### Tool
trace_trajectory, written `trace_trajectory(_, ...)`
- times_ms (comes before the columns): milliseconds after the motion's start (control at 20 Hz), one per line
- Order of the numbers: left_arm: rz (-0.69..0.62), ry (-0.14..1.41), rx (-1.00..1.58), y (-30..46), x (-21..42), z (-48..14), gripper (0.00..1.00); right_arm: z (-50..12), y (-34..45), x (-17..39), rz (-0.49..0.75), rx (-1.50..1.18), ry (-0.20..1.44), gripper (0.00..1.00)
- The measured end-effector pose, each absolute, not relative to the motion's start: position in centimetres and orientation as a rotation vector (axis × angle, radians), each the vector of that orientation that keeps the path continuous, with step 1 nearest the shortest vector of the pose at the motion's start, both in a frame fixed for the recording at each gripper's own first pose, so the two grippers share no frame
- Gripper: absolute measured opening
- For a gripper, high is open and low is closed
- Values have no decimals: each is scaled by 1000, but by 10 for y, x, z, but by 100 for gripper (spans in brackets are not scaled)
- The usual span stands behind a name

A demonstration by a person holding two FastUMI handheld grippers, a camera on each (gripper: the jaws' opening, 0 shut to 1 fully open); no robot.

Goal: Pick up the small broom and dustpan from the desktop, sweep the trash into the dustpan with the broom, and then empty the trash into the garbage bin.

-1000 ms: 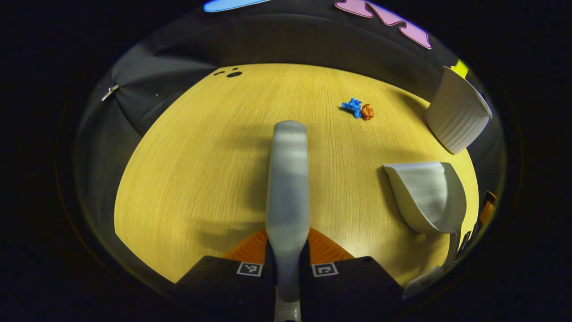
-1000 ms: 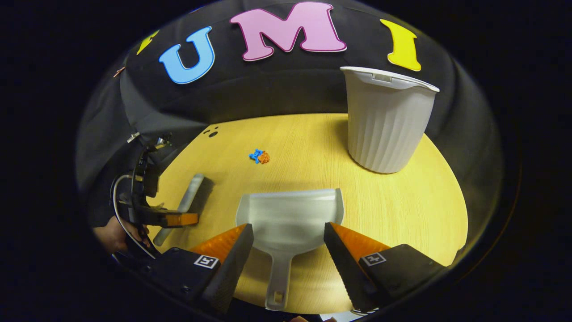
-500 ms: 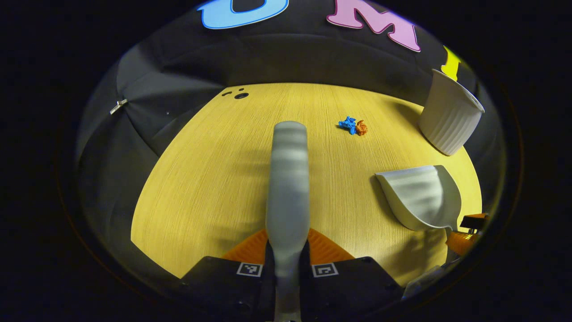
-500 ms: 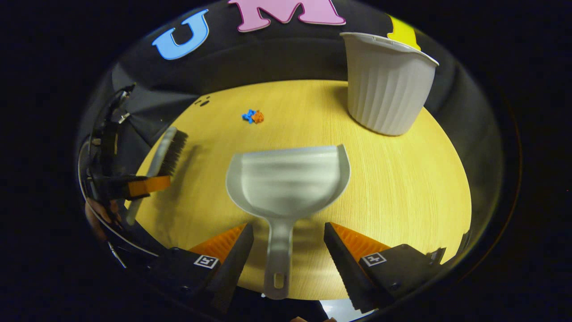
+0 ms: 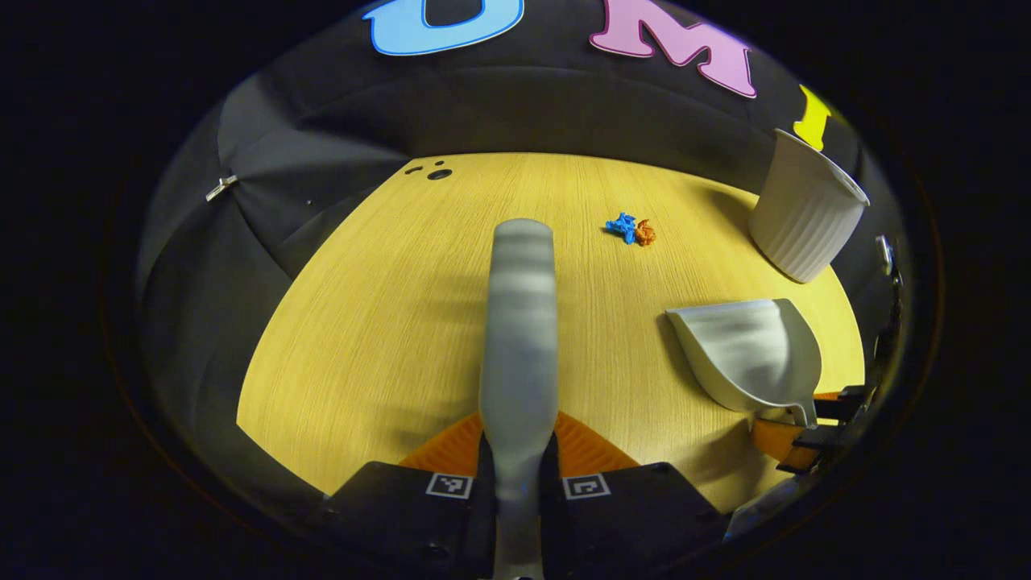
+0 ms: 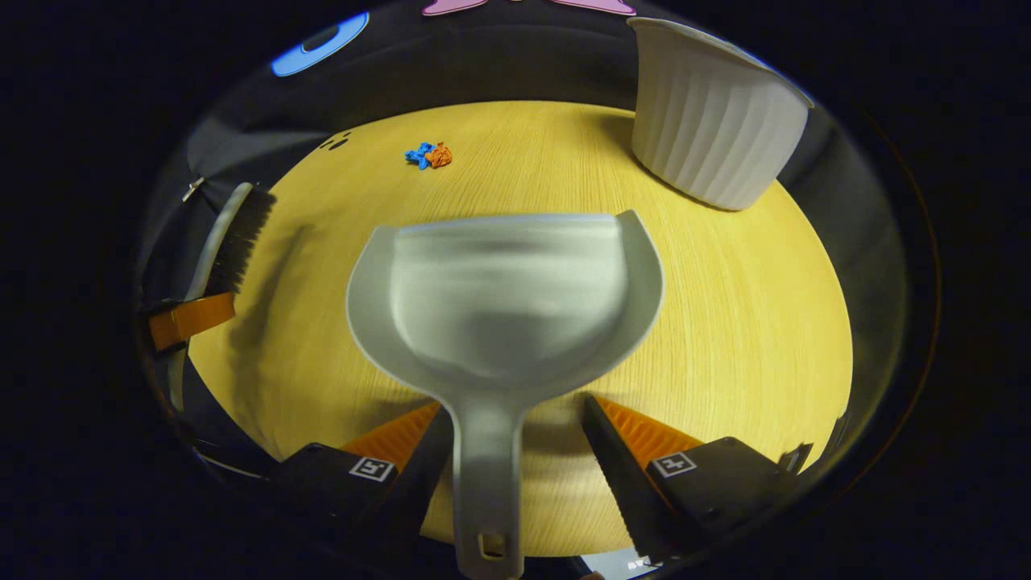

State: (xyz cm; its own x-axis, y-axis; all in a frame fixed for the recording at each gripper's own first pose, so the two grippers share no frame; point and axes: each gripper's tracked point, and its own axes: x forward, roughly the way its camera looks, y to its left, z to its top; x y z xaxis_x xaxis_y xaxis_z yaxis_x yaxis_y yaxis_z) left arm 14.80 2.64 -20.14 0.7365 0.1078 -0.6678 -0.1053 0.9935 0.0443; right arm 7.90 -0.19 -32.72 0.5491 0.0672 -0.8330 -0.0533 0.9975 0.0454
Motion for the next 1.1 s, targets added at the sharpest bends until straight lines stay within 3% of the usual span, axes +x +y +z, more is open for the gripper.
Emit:
trace_trajectory(200,132,739,-54,27,138,-206,27,-327,4,83,76,13,1006,82)
trace_trajectory(250,133,747,-66,27,135,-208,27,-327,5,83,79,14,1013,72)
trace_trajectory(300,139,752,-69,29,133,-210,27,-327,5,83,82,15,1014,70)
trace_trajectory(350,147,754,-68,31,131,-211,27,-328,4,83,88,11,1018,59)
trace_trajectory(400,155,755,-72,33,130,-213,27,-327,3,84,99,12,1018,53)
trace_trajectory(450,163,758,-81,33,130,-213,27,-329,3,86,113,19,1023,36)
trace_trajectory(750,184,764,-77,39,135,-210,27,-326,2,84,170,94,1003,42)
trace_trajectory(800,179,768,-73,39,136,-209,27,-325,2,83,179,104,994,38)
trace_trajectory(1100,147,769,-15,44,156,-202,25,-325,0,83,186,110,977,38)
